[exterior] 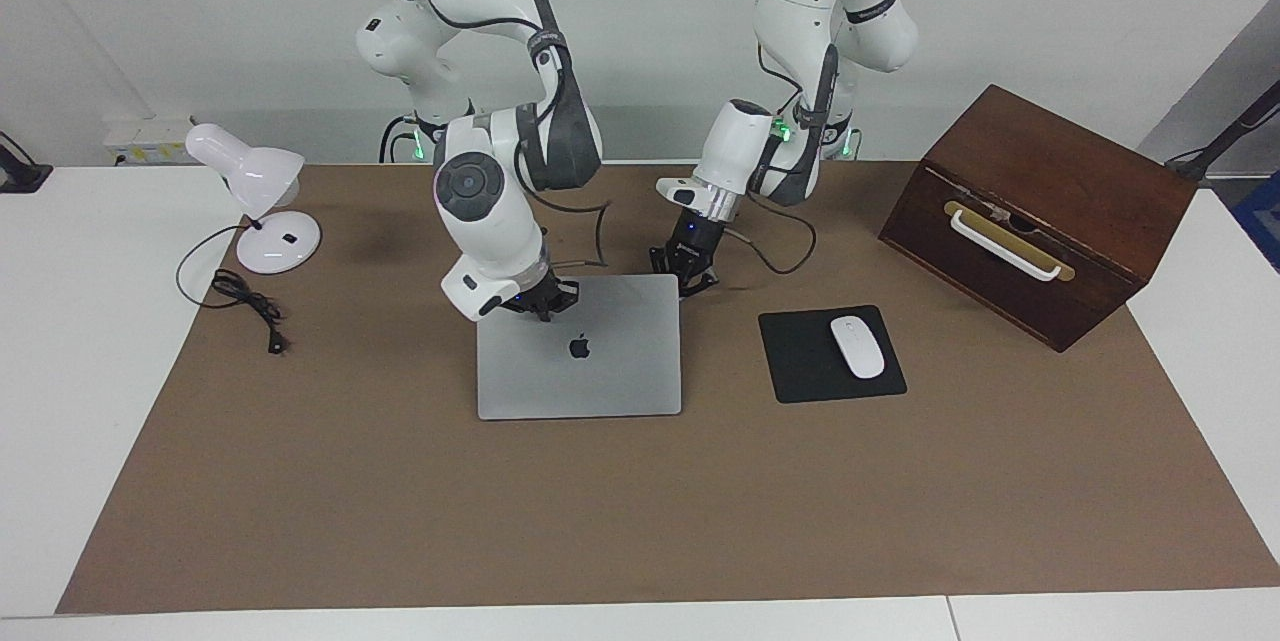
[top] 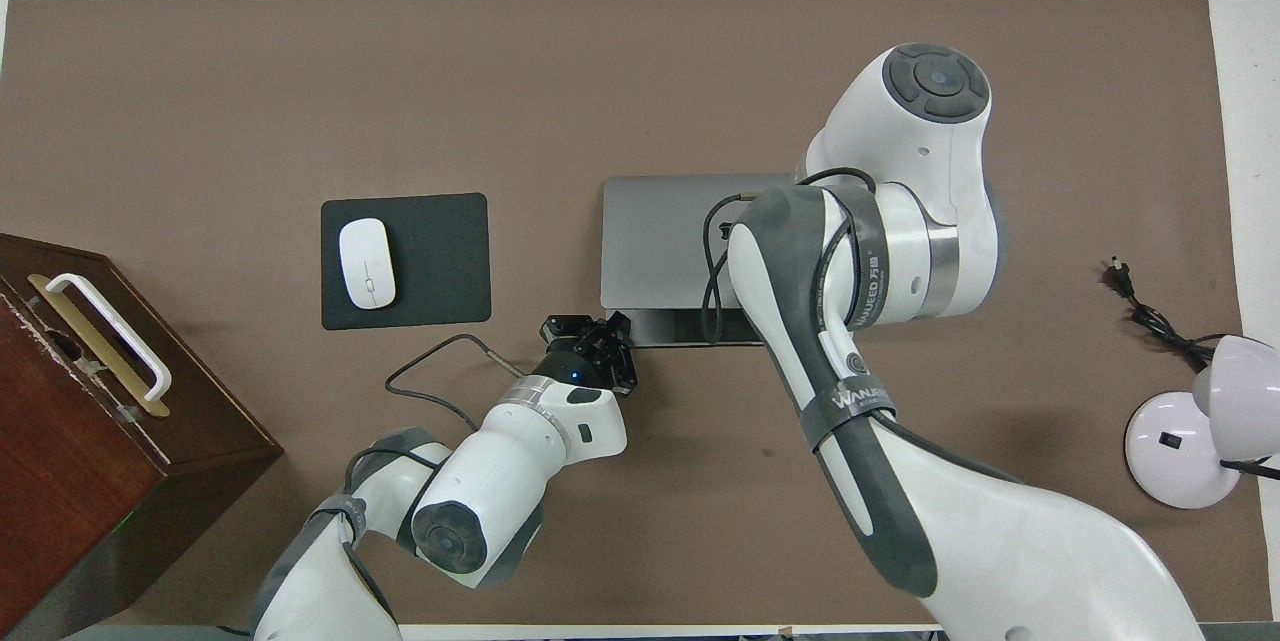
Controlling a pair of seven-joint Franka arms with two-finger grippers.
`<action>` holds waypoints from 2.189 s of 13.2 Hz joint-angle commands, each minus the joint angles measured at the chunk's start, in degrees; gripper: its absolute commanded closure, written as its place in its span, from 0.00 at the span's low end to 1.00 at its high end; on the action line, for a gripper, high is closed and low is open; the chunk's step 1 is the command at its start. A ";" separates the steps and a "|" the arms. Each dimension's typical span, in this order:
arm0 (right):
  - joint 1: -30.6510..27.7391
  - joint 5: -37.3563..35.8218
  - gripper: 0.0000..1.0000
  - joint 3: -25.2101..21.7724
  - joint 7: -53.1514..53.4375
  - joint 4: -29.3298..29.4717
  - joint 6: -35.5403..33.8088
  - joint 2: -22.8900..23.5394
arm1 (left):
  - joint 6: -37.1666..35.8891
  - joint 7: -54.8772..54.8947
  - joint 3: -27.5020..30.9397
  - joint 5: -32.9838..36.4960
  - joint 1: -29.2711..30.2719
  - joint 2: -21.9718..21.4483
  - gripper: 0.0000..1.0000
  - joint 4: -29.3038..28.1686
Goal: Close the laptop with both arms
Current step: 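Push the laptop screen down toward the keyboard with the right gripper, then press the lowered screen flat onto the base with the right gripper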
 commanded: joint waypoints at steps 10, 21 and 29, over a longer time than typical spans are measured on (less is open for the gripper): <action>2.89 1.72 1.00 -0.28 -1.51 -7.99 7.18 -2.76 | -1.75 0.27 0.43 -0.57 -2.45 1.32 1.00 -3.69; 3.95 3.04 1.00 -0.11 -1.69 -10.98 11.06 -2.50 | -1.83 0.18 0.43 -0.57 -2.36 1.50 1.00 -3.60; 3.95 3.13 1.00 0.16 -1.43 -10.72 10.89 -2.50 | -1.83 0.18 0.52 -0.65 -2.27 1.94 1.00 -3.16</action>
